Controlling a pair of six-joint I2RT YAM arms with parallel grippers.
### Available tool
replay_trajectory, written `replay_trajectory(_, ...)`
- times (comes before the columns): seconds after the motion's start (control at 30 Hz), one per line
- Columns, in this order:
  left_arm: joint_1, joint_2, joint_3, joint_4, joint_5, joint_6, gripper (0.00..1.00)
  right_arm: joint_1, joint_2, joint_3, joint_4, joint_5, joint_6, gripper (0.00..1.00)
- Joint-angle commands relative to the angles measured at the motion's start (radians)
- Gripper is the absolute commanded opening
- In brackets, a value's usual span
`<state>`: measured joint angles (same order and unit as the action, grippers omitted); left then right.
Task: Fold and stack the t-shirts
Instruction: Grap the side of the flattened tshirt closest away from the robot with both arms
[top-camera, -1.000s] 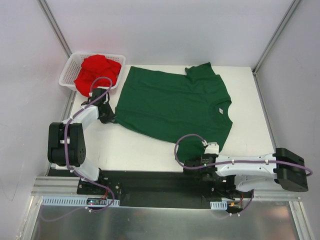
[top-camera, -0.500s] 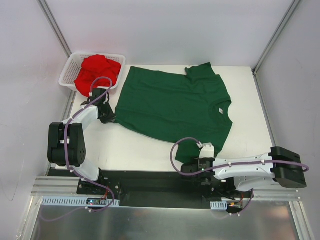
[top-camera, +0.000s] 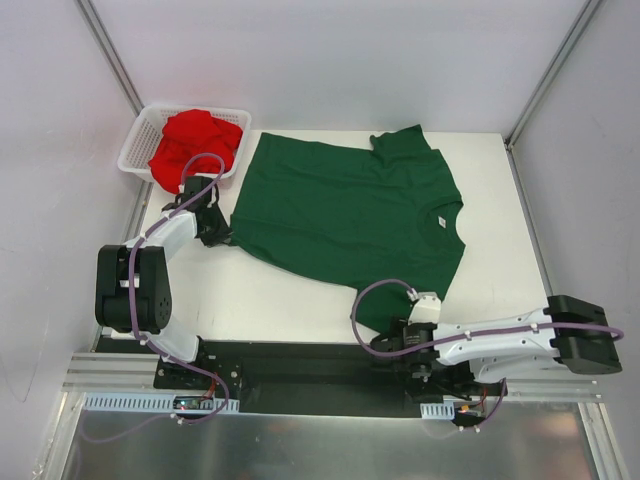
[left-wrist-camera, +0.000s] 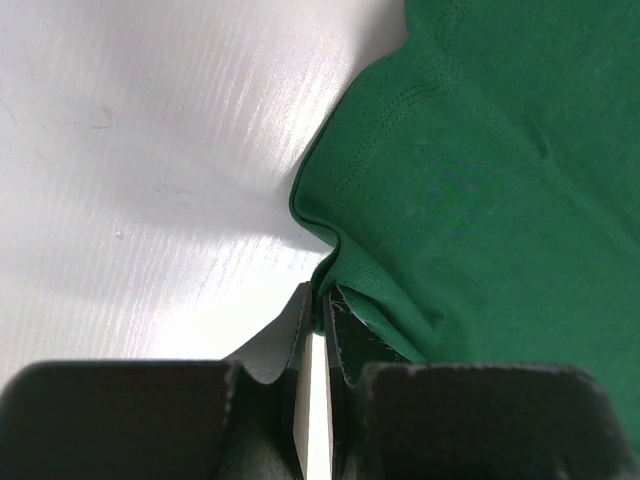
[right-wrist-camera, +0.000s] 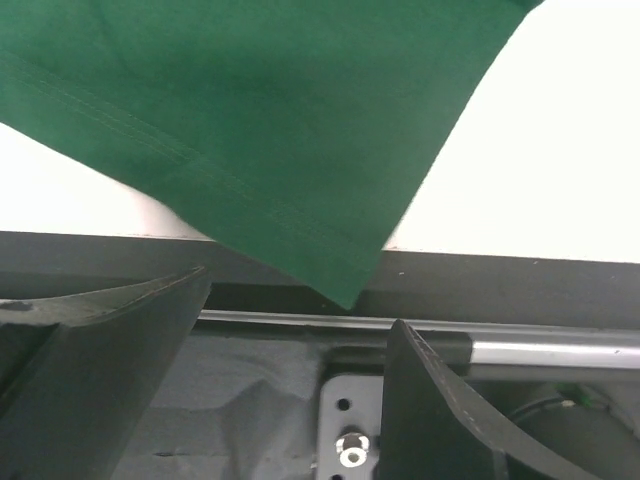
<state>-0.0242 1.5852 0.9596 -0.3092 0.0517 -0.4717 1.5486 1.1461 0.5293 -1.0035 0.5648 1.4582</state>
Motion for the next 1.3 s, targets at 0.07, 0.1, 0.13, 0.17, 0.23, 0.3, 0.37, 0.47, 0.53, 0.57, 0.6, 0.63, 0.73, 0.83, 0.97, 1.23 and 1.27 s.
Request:
replay_trajectory(0.07, 0.01, -0.03, -0.005, 0.019, 0.022, -0.005, 0.0, 0.01, 0.069, 0.063, -0.084, 0.015, 0.07, 0.78)
replay_trajectory(0.1, 0.01, -0.03, -0.009, 0.019, 0.022, -0.005, 0.0, 0.01, 0.066, 0.06, -0.078, 0.015, 0.071, 0.76)
replay_trajectory(0.13, 0.01, -0.03, -0.007, 0.019, 0.022, -0.007, 0.0, 0.008, 0.06, 0.057, -0.076, 0.015, 0.073, 0.74)
replay_trajectory(0.17, 0.01, -0.031, -0.009, 0.021, 0.022, -0.007, 0.0, 0.01, 0.06, 0.057, -0.079, 0.014, 0.074, 0.72)
replay_trajectory(0.23, 0.01, -0.03, -0.01, 0.024, 0.022, -0.007, 0.0, 0.01, 0.067, 0.061, -0.083, 0.014, 0.073, 0.7)
replay_trajectory(0.3, 0.01, -0.03, -0.01, 0.022, 0.022, -0.007, 0.0, 0.01, 0.075, 0.064, -0.092, 0.007, 0.076, 0.7)
replay_trajectory(0.37, 0.01, -0.03, -0.01, 0.025, 0.025, -0.007, 0.0, 0.008, 0.072, 0.064, -0.09, 0.003, 0.08, 0.7)
replay_trajectory(0.47, 0.01, -0.028, -0.009, 0.027, 0.028, -0.008, 0.0, 0.01, 0.051, 0.04, -0.063, 0.004, 0.085, 0.7)
replay_trajectory(0.53, 0.01, -0.03, -0.009, 0.03, 0.027, -0.008, 0.0, 0.008, 0.034, 0.02, -0.037, 0.004, 0.088, 0.71)
replay_trajectory(0.57, 0.01, -0.03, -0.01, 0.028, 0.027, -0.008, 0.0, 0.01, 0.027, 0.012, -0.015, 0.006, 0.088, 0.71)
replay_trajectory(0.6, 0.01, -0.03, -0.01, 0.028, 0.027, -0.008, 0.0, 0.01, 0.024, 0.0, -0.008, 0.006, 0.091, 0.71)
replay_trajectory(0.63, 0.01, -0.033, -0.01, 0.028, 0.028, -0.008, 0.0, 0.01, 0.029, -0.002, -0.004, 0.009, 0.09, 0.71)
replay_trajectory(0.73, 0.01, -0.033, -0.012, 0.03, 0.027, -0.008, 0.0, 0.01, 0.055, 0.001, 0.005, 0.007, 0.085, 0.72)
replay_trajectory(0.83, 0.01, -0.033, -0.015, 0.03, 0.027, -0.008, 0.0, 0.011, 0.066, -0.002, 0.012, 0.004, 0.083, 0.72)
replay_trajectory(0.97, 0.01, -0.031, -0.016, 0.033, 0.028, -0.01, 0.0, 0.01, 0.072, -0.015, 0.037, 0.001, 0.09, 0.71)
replay_trajectory(1.23, 0.01, -0.028, -0.019, 0.038, 0.031, -0.01, 0.0, 0.01, 0.104, -0.008, 0.036, 0.006, 0.099, 0.61)
replay_trajectory(1.27, 0.01, -0.03, -0.021, 0.038, 0.031, -0.011, 0.0, 0.008, 0.104, -0.009, 0.037, 0.004, 0.099, 0.59)
